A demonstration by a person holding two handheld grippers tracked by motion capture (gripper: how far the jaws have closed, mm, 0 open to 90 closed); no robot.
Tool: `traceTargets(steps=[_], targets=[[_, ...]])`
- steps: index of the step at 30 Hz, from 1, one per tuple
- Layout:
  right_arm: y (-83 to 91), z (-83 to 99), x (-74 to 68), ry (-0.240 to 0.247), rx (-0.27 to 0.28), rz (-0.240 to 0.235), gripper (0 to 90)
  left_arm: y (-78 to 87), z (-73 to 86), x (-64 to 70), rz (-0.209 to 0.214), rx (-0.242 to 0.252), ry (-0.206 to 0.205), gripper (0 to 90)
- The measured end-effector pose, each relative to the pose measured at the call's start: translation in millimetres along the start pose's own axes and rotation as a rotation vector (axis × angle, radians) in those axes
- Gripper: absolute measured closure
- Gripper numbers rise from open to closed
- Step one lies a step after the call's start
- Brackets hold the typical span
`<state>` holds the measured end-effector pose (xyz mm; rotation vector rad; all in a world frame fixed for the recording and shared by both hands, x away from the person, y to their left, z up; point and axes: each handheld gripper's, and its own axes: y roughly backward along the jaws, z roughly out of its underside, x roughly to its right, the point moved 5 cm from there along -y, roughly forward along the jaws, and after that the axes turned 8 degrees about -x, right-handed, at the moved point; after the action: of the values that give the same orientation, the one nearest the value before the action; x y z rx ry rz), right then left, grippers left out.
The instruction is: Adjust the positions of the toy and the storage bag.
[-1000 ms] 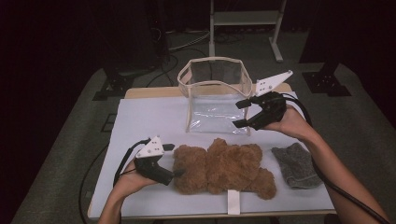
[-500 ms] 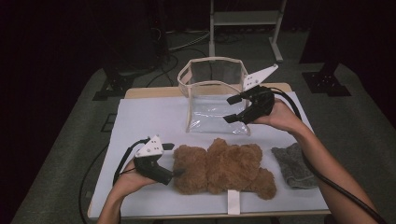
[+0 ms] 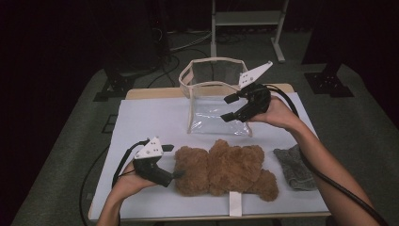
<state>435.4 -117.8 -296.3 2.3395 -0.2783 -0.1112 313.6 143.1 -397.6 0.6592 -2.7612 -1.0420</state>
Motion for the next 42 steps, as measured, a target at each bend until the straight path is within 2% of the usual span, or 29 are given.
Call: traceTargets(steps=[7,10,16,33,42], targets=[[1.3,-14.8,8.1,0.013,-0.021,0.008,24.5,3.8,0.3,-0.9,-0.005,0.010,0.007,6.9],[1.5,-22.9,14.1,0.034,-0.036,0.018,24.9,5.5,0.3,-1.4,-0.009,0.011,0.005,6.9],[2.2,-33.4,28.8,0.030,-0.063,0.032,25.8,6.1,1.2,-3.5,-0.004,0.011,0.007,6.9],[-12.0,-36.5,61.9,0.000,-0.142,0.065,29.0,8.5,8.5,-4.5,-0.008,-0.001,0.024,6.2],[-11.4,-35.1,74.4,0.007,-0.149,0.075,32.7,8.4,10.6,-4.5,0.000,-0.002,0.030,6.3]])
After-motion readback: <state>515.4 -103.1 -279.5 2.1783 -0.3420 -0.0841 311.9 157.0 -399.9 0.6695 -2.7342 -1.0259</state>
